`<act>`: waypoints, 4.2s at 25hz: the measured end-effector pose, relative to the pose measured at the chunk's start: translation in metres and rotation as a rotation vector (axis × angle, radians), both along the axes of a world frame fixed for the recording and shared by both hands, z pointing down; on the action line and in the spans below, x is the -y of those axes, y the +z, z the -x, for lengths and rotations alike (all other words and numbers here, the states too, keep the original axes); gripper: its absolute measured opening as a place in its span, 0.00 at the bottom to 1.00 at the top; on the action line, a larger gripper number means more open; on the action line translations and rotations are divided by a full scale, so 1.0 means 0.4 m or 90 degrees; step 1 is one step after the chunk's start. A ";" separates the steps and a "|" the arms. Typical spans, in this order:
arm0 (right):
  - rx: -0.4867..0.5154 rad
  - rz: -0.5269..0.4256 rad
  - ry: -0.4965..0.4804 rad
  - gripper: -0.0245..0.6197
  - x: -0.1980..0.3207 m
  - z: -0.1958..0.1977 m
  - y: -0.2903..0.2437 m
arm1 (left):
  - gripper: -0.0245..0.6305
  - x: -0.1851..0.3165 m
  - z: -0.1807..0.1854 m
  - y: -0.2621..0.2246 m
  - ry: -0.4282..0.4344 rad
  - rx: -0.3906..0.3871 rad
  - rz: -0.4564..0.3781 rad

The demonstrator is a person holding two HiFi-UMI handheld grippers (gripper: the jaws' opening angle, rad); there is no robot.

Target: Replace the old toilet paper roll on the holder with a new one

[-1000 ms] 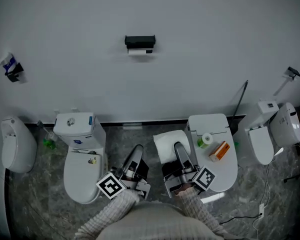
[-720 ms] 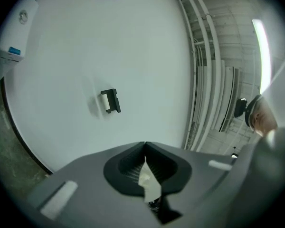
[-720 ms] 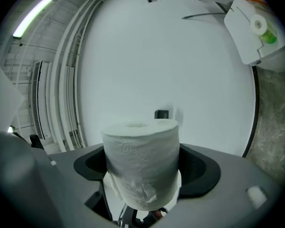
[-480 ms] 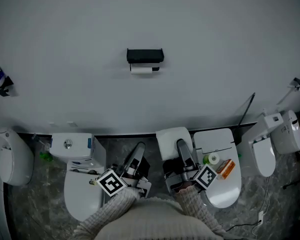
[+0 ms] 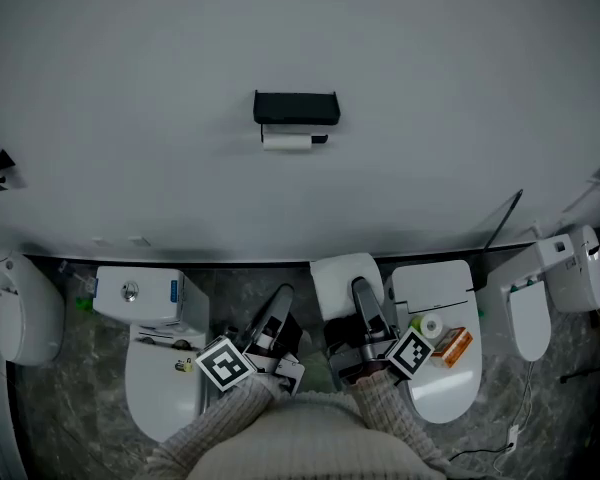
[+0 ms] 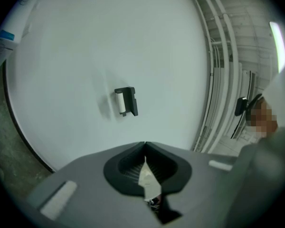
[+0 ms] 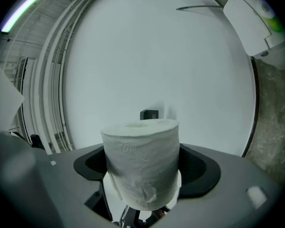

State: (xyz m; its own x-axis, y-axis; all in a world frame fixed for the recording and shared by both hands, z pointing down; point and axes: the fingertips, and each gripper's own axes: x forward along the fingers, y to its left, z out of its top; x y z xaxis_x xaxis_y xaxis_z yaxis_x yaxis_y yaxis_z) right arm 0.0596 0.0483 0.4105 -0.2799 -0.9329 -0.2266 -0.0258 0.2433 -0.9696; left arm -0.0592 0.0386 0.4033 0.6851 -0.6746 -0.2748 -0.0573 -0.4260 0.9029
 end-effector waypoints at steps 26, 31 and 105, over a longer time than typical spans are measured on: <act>-0.004 0.007 -0.045 0.70 0.448 -0.130 -0.011 | 0.04 0.410 -0.116 -0.016 -0.059 -0.011 -0.003; -0.008 0.006 -0.051 0.70 0.476 -0.126 -0.011 | 0.04 0.453 -0.110 -0.016 -0.065 -0.018 0.002; -0.051 0.055 0.021 0.70 0.642 -0.114 0.010 | 0.28 0.782 -0.137 -0.043 -0.072 -0.073 0.023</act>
